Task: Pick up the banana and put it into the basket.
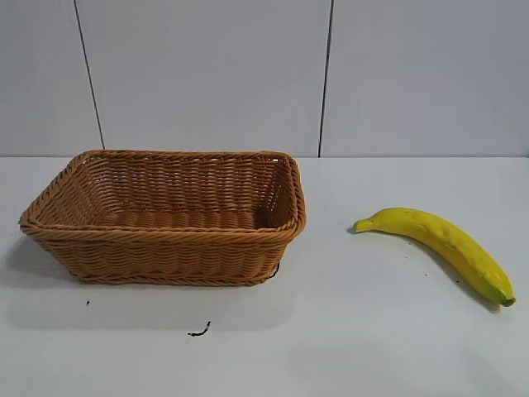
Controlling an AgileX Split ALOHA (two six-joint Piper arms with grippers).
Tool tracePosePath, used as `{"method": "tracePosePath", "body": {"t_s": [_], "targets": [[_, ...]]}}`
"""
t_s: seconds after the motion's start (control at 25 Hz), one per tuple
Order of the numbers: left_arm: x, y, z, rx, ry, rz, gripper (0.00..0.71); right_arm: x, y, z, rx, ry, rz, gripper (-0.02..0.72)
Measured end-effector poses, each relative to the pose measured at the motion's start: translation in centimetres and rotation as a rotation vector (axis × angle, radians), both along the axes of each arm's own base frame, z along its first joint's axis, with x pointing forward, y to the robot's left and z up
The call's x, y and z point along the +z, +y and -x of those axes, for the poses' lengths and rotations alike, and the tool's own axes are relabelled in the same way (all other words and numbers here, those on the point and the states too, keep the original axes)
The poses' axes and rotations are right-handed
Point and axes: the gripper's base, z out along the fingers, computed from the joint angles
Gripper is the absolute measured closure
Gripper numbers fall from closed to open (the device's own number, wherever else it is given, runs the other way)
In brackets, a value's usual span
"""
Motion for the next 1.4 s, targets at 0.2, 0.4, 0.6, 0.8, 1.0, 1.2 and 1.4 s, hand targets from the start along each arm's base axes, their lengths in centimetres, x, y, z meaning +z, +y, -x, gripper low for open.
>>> {"method": "tracePosePath", "body": {"t_s": [0.2,0.4,0.6,0.8,1.0,1.2,1.4], "targets": [[0.0,0.0,0.0,0.0,0.0,0.0,0.075,0.7,0.1,-7.1,0.001,0.205,0.003,0.014],[0.0,0.0,0.0,0.0,0.0,0.0,0.075,-0.2,0.2,-14.6,0.035,0.387,0.028,0.014],[0.0,0.0,0.0,0.0,0.0,0.0,0.075,-2.1,0.6,-21.3,0.108,0.485,0.055,0.014],[0.0,0.0,0.0,0.0,0.0,0.0,0.075,-4.5,2.2,-26.1,0.216,0.532,0.095,0.014],[0.0,0.0,0.0,0.0,0.0,0.0,0.075,-8.6,2.1,-28.8,0.223,0.635,0.135,0.014],[0.0,0.0,0.0,0.0,0.0,0.0,0.075,-12.7,1.6,-30.2,0.204,0.716,0.171,0.014],[0.0,0.0,0.0,0.0,0.0,0.0,0.075,-16.6,1.6,-31.8,0.19,0.716,0.156,0.014]]}}
